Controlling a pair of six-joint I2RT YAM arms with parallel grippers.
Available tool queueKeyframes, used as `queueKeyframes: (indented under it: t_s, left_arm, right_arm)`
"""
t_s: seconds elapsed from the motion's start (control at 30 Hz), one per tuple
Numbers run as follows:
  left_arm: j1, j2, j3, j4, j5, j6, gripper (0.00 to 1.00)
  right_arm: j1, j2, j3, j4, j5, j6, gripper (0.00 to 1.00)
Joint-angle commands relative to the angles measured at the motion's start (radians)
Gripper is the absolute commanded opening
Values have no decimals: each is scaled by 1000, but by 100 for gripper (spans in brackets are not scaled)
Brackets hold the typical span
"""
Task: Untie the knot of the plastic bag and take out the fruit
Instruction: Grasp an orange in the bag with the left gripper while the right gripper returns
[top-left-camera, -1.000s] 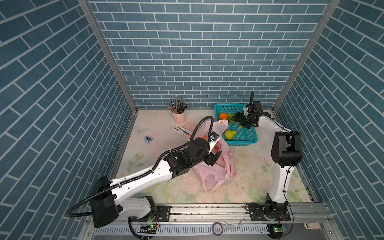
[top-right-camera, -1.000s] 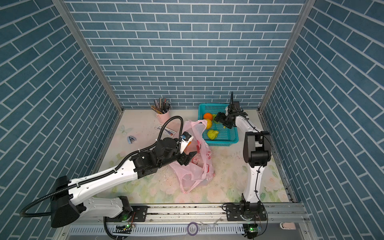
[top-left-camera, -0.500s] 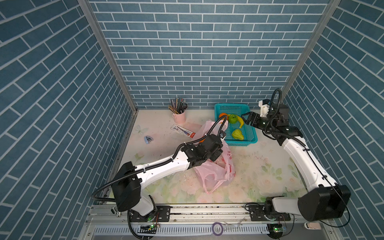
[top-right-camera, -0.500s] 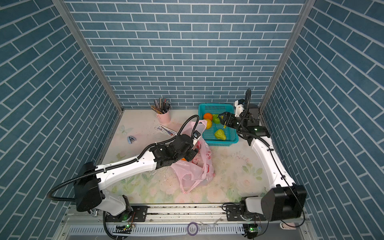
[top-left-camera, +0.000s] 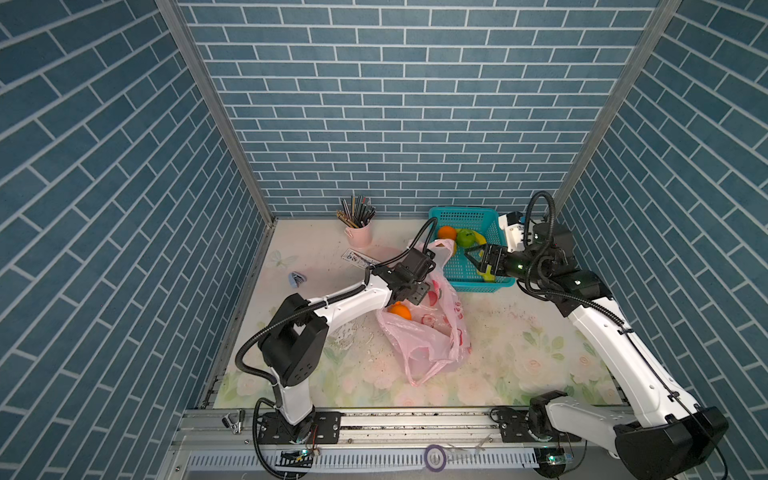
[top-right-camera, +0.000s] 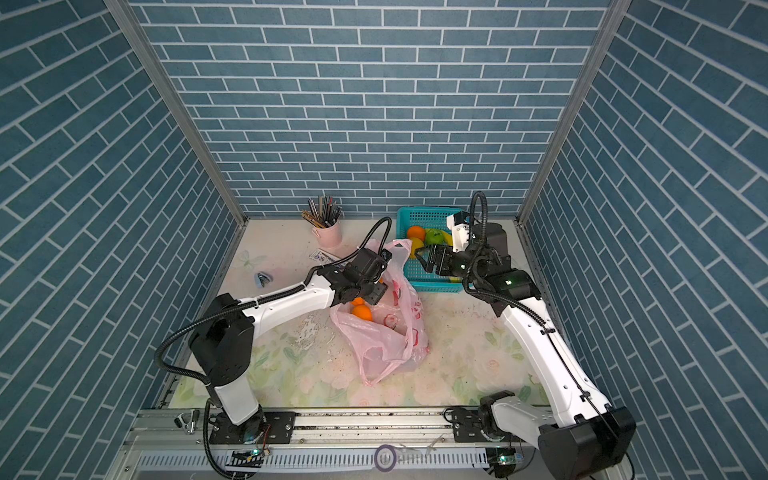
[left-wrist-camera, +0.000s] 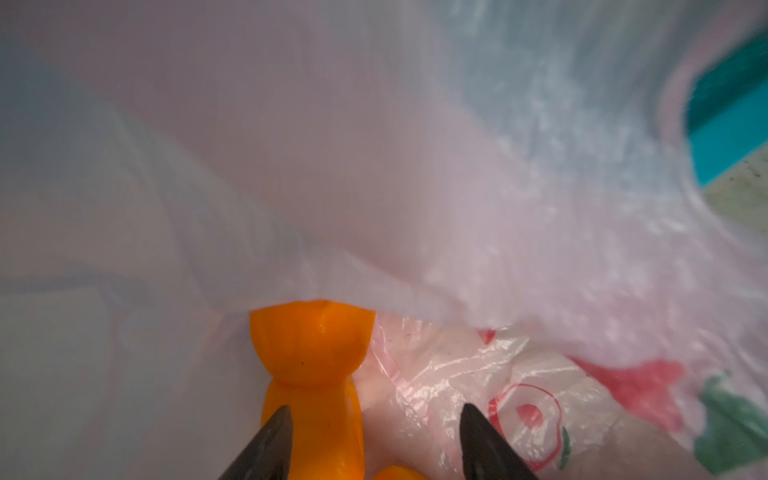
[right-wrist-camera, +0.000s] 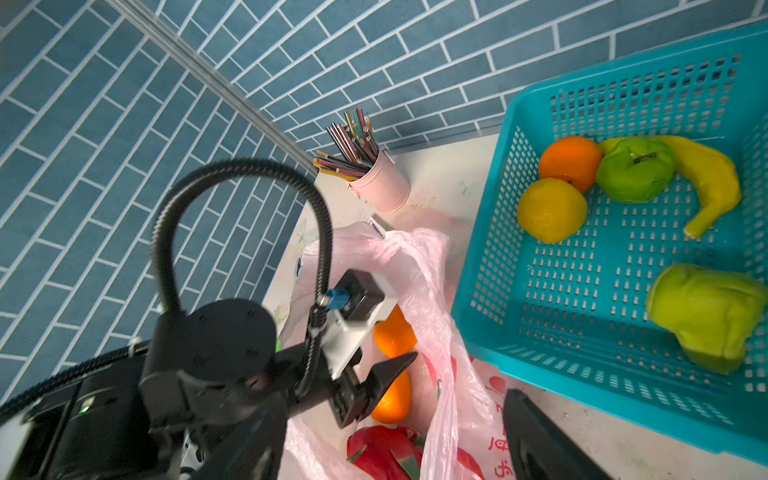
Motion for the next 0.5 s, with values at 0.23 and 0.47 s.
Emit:
queueKeyframes:
  t_s: [0.23, 0.47]
  left_arm:
    - [46, 111, 48, 54, -38, 0, 87]
    - [71, 175, 54, 107, -32, 8, 87]
  right_arm:
    - [6, -1, 11, -22, 30, -7, 82]
    - [7, 1, 10, -19, 25, -1, 82]
